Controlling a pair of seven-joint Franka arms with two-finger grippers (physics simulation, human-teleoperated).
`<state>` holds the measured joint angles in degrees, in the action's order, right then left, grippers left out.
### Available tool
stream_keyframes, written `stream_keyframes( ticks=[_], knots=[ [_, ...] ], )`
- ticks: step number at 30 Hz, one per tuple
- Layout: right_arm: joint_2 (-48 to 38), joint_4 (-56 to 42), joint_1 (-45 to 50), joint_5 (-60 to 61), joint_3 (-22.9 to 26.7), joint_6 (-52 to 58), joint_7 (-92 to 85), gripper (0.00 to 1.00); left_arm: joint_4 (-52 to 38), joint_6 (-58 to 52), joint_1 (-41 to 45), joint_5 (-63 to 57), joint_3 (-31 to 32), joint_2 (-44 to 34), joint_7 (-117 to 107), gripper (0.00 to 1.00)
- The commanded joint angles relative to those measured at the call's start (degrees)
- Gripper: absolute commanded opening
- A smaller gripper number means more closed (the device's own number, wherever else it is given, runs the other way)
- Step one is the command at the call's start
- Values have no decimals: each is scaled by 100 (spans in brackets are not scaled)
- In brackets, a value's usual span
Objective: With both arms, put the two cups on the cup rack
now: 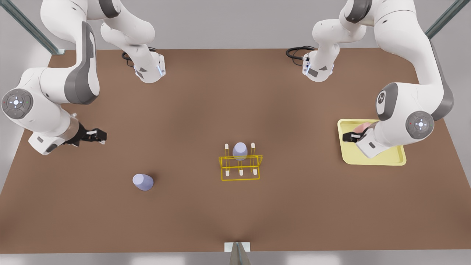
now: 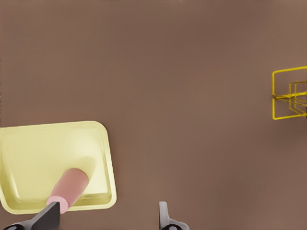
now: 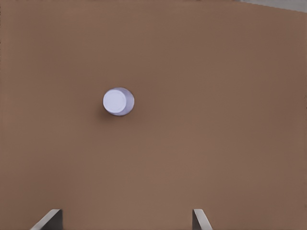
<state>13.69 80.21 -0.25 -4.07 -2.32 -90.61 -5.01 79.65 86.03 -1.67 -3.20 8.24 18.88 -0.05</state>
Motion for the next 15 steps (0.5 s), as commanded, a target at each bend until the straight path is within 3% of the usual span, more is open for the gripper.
stream_keyframes(
  ticks=[1,3,4,9,12,15],
  knots=[
    [-6,4,-1,3,-5,-361,-220,100,-2,529,0,13,-6,-7,-443,100],
    [2,13,43,-24,-5,-325,-220,100,217,354,-52,4,-164,-16,-469,100],
    [11,101,78,-50,-31,-317,-202,100,884,554,-307,-5,-436,-25,-417,100],
    [564,127,395,-322,-31,-1010,-281,100,3381,3340,-1028,-5,-709,-491,1104,100],
    [1356,145,228,-121,-31,-1942,-281,100,4120,4562,-1046,-5,-982,-491,1701,100],
    [1567,548,52,73,-40,-2636,-307,100,4313,4616,-1081,-225,-1052,-491,1710,100]
  ],
)
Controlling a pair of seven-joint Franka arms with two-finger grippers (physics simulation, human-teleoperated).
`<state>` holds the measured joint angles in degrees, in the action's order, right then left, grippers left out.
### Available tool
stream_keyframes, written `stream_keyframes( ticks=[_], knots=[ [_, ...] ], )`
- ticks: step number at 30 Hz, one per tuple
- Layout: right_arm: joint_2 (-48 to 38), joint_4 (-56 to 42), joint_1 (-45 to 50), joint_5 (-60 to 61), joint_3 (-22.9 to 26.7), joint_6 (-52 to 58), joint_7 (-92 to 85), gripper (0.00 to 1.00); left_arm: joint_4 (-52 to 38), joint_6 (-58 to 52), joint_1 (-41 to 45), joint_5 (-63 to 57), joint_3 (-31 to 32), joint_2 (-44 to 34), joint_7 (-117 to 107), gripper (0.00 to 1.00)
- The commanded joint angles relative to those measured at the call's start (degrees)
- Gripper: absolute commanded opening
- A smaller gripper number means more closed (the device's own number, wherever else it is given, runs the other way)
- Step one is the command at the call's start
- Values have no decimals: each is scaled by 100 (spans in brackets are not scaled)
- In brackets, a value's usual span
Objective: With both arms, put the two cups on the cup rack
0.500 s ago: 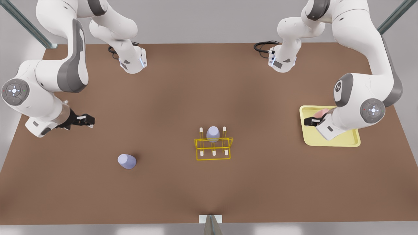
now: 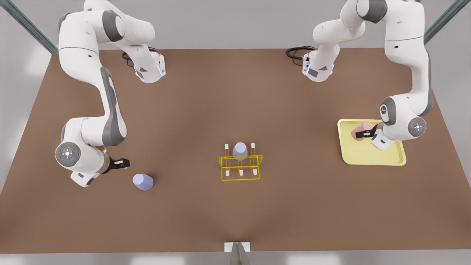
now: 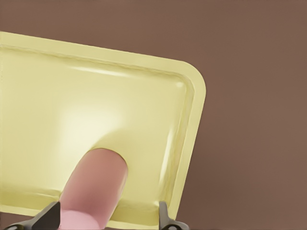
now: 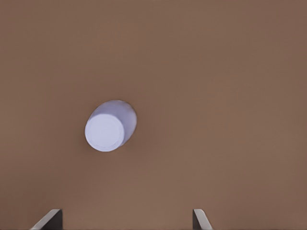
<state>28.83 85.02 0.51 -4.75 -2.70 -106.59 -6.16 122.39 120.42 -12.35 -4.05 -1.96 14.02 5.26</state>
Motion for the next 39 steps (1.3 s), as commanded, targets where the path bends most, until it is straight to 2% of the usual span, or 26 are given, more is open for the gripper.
stream_keyframes(
  ticks=[1,11,14,19,24,31,33,39],
  knots=[
    [61,269,-25,150,-2,-1276,-184,100,171,1141,-13,-140,-41,-39,1179,100],
    [623,463,142,141,-46,-1918,-175,100,593,1106,-216,-184,-58,-75,1179,100],
    [746,402,133,194,-38,-1918,-175,100,610,737,-242,-183,-58,-75,1170,100],
    [922,419,124,194,-38,-1918,-175,100,883,1273,-286,-183,-102,-75,1162,100],
    [966,410,151,194,-38,-1918,-149,100,1260,2256,-303,-183,-146,-22,1162,100],
    [957,384,160,229,-46,-1909,-166,100,1375,2337,-303,-183,-146,-22,1144,100],
    [966,384,160,229,-46,-1909,-175,100,1375,2337,-303,-183,-146,22,1135,89],
    [1072,384,230,247,-46,-1918,-157,100,1375,2293,-303,-183,-146,48,1135,89]
  ],
)
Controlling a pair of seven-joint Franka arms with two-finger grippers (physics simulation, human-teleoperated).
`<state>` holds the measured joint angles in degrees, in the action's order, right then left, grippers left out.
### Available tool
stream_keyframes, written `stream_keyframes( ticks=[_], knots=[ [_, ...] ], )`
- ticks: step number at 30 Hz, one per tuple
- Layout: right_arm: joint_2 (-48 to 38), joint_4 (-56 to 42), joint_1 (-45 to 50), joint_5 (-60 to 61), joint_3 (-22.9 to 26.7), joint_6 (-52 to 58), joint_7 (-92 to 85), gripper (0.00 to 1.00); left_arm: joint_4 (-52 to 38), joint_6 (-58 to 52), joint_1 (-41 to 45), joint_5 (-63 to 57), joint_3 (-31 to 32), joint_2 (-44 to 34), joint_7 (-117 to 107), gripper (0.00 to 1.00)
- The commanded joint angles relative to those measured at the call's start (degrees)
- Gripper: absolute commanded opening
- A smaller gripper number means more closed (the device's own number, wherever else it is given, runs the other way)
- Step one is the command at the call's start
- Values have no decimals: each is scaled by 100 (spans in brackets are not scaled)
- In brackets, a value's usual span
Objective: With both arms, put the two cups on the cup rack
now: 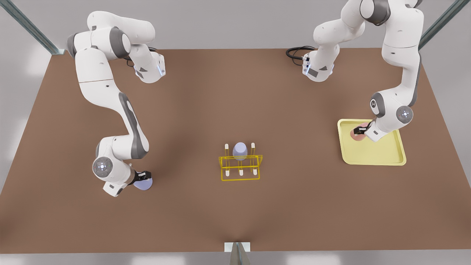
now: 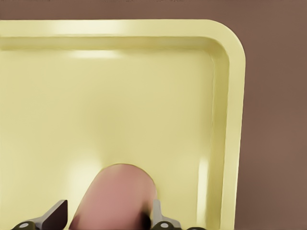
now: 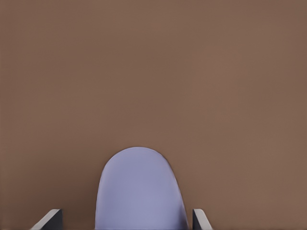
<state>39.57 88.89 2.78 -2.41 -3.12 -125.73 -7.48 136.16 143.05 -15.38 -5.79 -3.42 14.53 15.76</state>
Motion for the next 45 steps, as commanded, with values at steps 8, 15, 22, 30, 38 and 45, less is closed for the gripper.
stream_keyframes(
  ticks=[8,15,22,30,38,45],
  knots=[
    [209,23,12,13,5,-4,36,100,-10,-400,9,-10,0,-12,-11,91],
    [341,23,65,21,-4,-118,44,100,-1,-392,44,-10,-71,50,-11,91],
    [332,15,39,30,-4,-118,36,73,-63,-409,132,-10,-71,23,-204,83],
    [262,-100,57,478,-101,-109,36,73,-344,-409,202,-10,-71,32,-187,83],
    [-283,-135,302,1577,-777,-65,501,73,-1636,-1930,764,544,-44,85,-1188,83],
    [245,-1550,1436,1621,-865,-92,2075,74,-2585,-2334,852,553,1063,375,-2832,83]
  ],
)
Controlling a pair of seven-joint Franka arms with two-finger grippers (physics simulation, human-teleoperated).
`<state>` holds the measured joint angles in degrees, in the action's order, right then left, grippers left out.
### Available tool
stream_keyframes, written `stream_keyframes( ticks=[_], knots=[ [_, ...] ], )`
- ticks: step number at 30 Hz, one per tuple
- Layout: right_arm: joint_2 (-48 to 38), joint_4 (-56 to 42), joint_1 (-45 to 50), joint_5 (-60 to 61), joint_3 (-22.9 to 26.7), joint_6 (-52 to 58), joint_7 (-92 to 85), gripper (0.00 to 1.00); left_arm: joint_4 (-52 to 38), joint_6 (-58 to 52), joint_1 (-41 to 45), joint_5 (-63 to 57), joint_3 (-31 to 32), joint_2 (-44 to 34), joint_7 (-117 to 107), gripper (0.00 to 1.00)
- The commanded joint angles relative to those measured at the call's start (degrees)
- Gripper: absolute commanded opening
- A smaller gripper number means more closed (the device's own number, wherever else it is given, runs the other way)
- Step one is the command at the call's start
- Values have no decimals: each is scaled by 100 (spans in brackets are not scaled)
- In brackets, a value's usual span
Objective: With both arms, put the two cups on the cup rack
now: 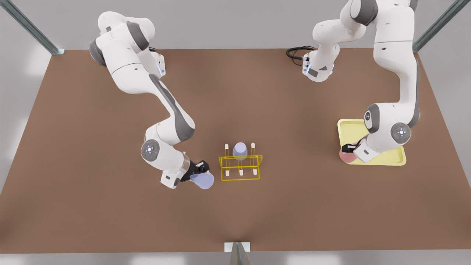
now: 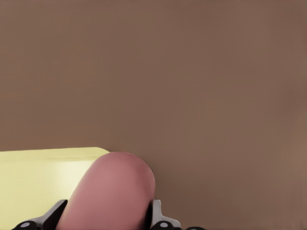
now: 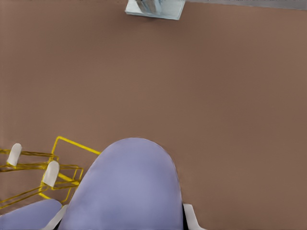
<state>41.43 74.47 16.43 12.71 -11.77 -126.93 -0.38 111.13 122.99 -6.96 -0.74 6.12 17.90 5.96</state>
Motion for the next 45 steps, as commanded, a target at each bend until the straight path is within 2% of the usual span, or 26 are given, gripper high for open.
stream_keyframes(
  ticks=[1,6,8,13,16,24,25,29,30,33,34,36,38,39,40,41,43,45],
  knots=[
    [58,-135,71,109,-1,19,1366,74,-223,-329,36,48,320,100,-2239,83],
    [49,-187,193,258,-18,19,1374,74,-1251,-329,54,39,1189,802,-4119,83],
    [49,-152,299,461,-27,-77,1374,74,-2042,-337,98,21,1638,1277,-5253,83],
    [76,-143,510,469,-27,-200,1374,74,-3351,-346,783,39,1647,2059,-6598,83],
    [163,-152,589,461,-27,-306,1366,74,-4512,-987,1170,21,1823,2745,-6722,83],
    [374,-152,677,452,-27,-350,1365,75,-4996,-1287,1821,12,2016,3053,-7337,83],
    [374,-152,677,452,-27,-350,1366,100,-4996,-1278,1856,-31,1999,3132,-7328,83],
    [374,-152,677,390,-27,-341,1357,100,-4987,-1111,1917,-145,1990,3334,-7328,83],
    [374,-143,677,373,-27,-341,1357,100,-4987,-1111,1926,-155,1990,3343,-7328,97],
    [374,-91,686,338,-27,-350,1357,100,-4987,-1111,1935,-155,1990,3343,-7328,100],
    [383,-82,695,373,-27,-350,1366,100,-4987,-1137,1926,-155,1990,3334,-7328,100],
    [427,-82,695,364,-27,-350,1366,100,-5013,-2207,1304,-769,2016,2835,-6542,100],
    [436,-3,703,364,-27,-350,1366,100,-5013,-3342,64,-1077,2016,2166,-3387,100],
    [445,15,712,373,-27,-350,1366,100,-5013,-3667,-209,-1472,2016,1964,-2593,100],
    [445,50,730,381,-27,-350,1366,100,-4778,-3730,-298,-1596,1702,1307,-1568,100],
    [453,50,747,399,-27,-350,1366,100,-3344,-3484,625,-552,-197,-31,-218,100],
    [453,50,774,425,-27,-350,1366,100,-3449,-4099,581,-357,-190,-15,-183,100],
    [453,59,774,425,-27,-341,1366,100,-3449,-4196,599,-365,-190,-6,-183,100]
  ],
)
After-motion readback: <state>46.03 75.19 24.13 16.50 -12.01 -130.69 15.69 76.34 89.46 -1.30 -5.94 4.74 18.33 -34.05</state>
